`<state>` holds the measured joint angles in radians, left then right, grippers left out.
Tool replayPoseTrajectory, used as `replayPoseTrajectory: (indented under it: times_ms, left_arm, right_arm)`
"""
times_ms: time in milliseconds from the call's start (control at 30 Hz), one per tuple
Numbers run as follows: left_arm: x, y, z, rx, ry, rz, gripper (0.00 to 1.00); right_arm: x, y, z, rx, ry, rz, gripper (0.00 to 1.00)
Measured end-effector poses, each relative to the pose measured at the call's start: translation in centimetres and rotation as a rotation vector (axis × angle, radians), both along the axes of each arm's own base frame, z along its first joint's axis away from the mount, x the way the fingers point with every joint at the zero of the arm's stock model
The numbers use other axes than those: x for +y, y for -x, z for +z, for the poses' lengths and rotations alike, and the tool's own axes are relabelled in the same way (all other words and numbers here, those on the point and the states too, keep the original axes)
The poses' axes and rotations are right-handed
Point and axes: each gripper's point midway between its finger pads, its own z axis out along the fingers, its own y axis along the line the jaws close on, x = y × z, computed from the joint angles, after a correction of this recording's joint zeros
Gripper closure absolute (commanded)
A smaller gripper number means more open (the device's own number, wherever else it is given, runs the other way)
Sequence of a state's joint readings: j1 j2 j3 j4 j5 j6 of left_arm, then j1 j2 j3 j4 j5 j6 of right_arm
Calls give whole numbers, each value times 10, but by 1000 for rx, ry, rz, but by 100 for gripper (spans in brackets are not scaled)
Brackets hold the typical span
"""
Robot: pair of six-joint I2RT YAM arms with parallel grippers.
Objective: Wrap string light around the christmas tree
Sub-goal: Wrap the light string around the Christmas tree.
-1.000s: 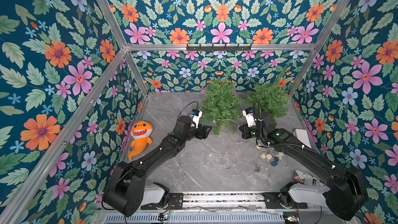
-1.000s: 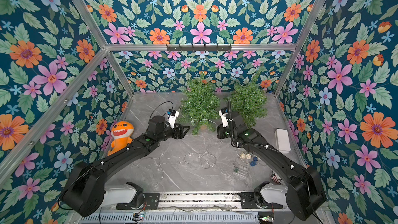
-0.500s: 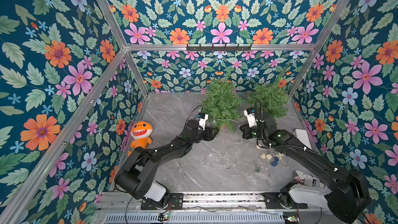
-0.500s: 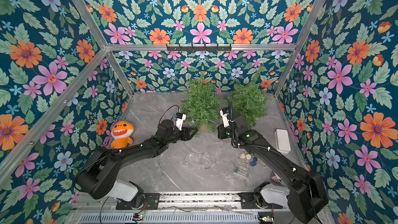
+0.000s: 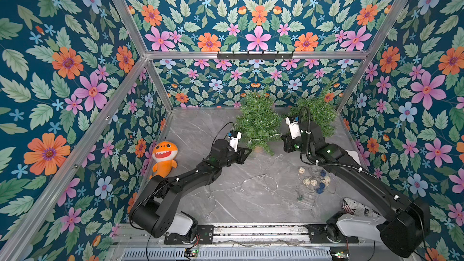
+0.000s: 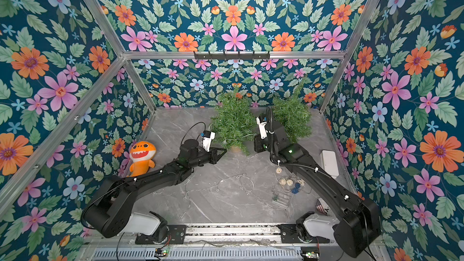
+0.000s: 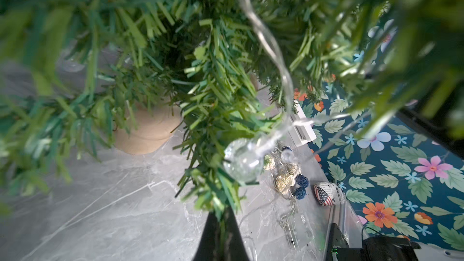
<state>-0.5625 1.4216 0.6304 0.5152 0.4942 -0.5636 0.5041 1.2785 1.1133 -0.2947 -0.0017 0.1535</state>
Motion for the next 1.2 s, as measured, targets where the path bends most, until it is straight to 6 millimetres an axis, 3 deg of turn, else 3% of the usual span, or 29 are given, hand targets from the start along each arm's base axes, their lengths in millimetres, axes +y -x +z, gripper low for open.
replayPoseTrajectory:
  times_ms: [133, 233, 300, 433, 567, 667, 833, 1000, 1200]
  left_arm:
    - [6, 6, -8, 12, -25, -3, 100]
    - [14, 7, -9, 15, -35, 11, 100]
    - [15, 6, -7, 8, -39, 14, 100]
    - [14, 6, -8, 8, -45, 7, 100]
    - [16, 8, -8, 10, -52, 6, 100]
    - [16, 9, -10, 18, -61, 5, 100]
    - [18, 10, -9, 12, -72, 0, 93]
    - [20, 12, 2, -4, -80, -2, 70]
    - [38, 18, 22, -51, -119, 48, 53]
  right_arm:
    - [-14, -28, 5, -17, 26, -46, 100]
    - [-10, -48, -4, -4, 47, -44, 98]
    - [0, -59, -14, 16, 42, -23, 78]
    - [9, -69, -38, 83, 40, -17, 57]
    - [5, -50, -36, 129, 10, -11, 35]
    - [1, -29, -22, 155, -32, 8, 26]
    - [-8, 7, -20, 215, -61, 23, 26]
    - [-5, 42, -33, 300, -183, 21, 38]
    - [46, 100, -83, 474, -249, -39, 38]
